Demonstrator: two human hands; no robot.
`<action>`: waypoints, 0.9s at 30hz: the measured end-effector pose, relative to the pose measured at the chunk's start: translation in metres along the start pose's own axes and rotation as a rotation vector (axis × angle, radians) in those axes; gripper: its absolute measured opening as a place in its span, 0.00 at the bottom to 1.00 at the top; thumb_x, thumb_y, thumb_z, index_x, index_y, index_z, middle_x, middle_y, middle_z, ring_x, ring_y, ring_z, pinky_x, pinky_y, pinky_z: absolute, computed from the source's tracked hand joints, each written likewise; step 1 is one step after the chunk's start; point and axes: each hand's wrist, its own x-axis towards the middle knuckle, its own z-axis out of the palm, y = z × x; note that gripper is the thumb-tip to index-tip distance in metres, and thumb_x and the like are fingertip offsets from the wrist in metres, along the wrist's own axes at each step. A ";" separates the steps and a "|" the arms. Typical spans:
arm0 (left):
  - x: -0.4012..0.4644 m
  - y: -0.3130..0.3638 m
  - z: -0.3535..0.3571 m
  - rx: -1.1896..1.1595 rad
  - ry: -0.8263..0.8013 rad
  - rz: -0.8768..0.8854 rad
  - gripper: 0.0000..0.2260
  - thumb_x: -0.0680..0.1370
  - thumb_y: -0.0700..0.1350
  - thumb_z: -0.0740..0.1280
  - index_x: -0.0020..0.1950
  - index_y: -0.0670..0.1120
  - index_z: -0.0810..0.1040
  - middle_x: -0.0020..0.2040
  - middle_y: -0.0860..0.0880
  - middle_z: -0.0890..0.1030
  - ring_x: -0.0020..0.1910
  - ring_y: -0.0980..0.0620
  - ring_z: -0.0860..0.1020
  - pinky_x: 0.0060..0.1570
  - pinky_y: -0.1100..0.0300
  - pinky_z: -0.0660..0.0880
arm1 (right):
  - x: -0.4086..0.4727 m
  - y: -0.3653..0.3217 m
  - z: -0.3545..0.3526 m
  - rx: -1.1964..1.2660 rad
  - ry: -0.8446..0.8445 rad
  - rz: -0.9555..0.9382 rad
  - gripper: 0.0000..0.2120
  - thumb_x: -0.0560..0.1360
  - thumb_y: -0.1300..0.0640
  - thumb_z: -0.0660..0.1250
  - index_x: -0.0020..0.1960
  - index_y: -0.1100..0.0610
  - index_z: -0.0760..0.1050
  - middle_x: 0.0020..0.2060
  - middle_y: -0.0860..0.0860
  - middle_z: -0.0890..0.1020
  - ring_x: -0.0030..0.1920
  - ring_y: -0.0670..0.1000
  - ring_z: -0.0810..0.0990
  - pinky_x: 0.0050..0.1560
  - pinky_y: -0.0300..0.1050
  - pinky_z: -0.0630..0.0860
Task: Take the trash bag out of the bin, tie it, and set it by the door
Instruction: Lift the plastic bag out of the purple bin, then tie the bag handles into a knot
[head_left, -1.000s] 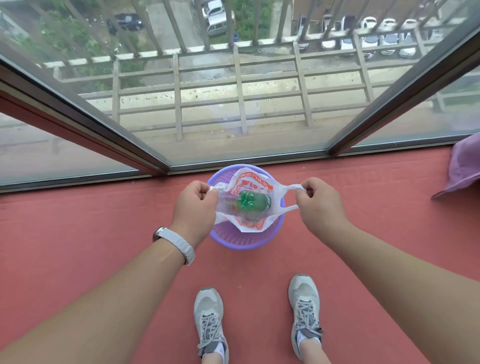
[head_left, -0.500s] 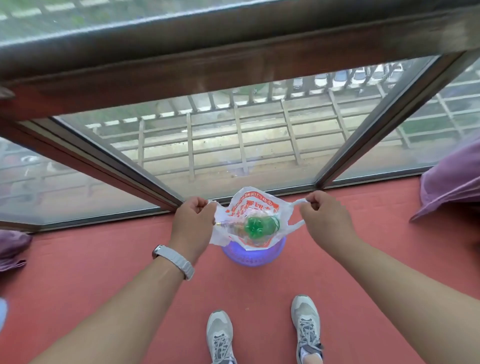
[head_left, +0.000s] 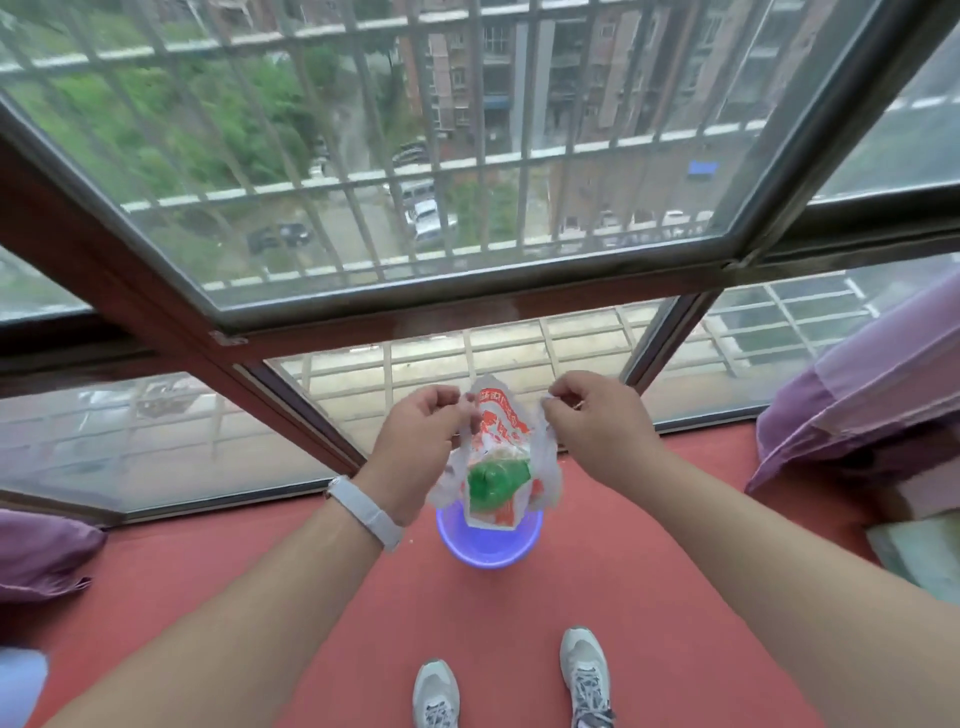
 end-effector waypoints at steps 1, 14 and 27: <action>-0.008 0.014 0.005 -0.028 -0.030 0.014 0.04 0.70 0.39 0.69 0.44 0.45 0.77 0.38 0.48 0.82 0.40 0.49 0.79 0.51 0.47 0.76 | -0.002 -0.014 -0.009 0.008 0.009 -0.031 0.07 0.73 0.58 0.65 0.38 0.58 0.78 0.33 0.52 0.81 0.39 0.56 0.78 0.38 0.47 0.69; -0.082 0.148 0.021 -0.021 -0.268 0.299 0.17 0.66 0.30 0.63 0.54 0.37 0.78 0.41 0.44 0.83 0.39 0.49 0.82 0.47 0.56 0.78 | -0.036 -0.157 -0.101 0.194 0.076 -0.226 0.07 0.70 0.57 0.65 0.35 0.56 0.78 0.27 0.49 0.79 0.32 0.52 0.79 0.39 0.54 0.80; -0.110 0.195 0.014 0.178 -0.325 0.562 0.11 0.71 0.32 0.71 0.49 0.43 0.80 0.40 0.48 0.84 0.40 0.55 0.82 0.42 0.63 0.78 | -0.047 -0.204 -0.142 0.227 0.077 -0.318 0.06 0.70 0.58 0.68 0.34 0.54 0.80 0.30 0.53 0.83 0.37 0.57 0.83 0.41 0.59 0.82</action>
